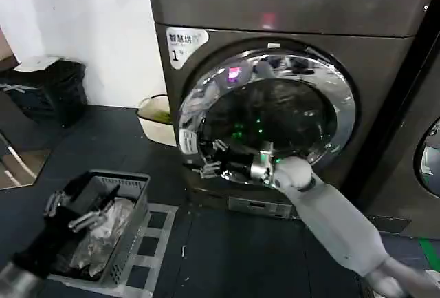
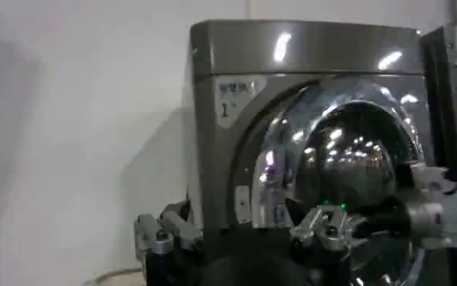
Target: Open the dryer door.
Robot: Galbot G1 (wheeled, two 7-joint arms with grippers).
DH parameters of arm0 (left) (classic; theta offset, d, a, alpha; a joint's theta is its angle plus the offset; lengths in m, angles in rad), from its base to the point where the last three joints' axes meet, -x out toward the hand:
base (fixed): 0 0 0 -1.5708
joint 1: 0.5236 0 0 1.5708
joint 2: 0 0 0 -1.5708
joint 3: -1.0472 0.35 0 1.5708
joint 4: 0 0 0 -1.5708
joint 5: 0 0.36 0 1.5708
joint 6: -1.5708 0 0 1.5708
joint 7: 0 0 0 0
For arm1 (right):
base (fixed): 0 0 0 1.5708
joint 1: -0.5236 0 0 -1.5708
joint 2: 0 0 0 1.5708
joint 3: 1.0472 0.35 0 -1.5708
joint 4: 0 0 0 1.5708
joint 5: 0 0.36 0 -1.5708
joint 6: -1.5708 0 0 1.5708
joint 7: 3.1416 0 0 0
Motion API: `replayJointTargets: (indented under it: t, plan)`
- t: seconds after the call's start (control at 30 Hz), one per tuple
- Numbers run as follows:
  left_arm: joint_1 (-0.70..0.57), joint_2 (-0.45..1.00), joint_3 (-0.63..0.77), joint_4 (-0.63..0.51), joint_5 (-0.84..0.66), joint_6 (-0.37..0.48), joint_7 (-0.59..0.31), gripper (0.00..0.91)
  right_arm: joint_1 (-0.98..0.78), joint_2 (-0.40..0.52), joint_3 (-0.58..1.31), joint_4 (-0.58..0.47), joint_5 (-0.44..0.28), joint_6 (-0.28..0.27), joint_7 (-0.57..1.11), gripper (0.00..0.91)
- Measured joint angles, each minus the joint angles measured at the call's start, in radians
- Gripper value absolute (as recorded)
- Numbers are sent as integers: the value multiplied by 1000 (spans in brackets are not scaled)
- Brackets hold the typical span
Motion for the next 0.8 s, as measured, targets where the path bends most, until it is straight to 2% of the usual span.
replayJointTargets:
  t: [0.23,0.37,0.57,0.8]
  plan:
    - [-135,184,94,149,-138,33,-26,907,-69,-91,48,94,12,22,-147,907]
    - [-235,271,198,241,-161,26,-3,907,-128,-144,95,151,26,28,-205,907]
    - [-407,351,411,366,-204,-18,41,907,-278,-212,220,234,19,98,-299,907]
    - [-590,344,661,461,-206,-60,120,907,-559,-252,496,334,10,198,-388,907]
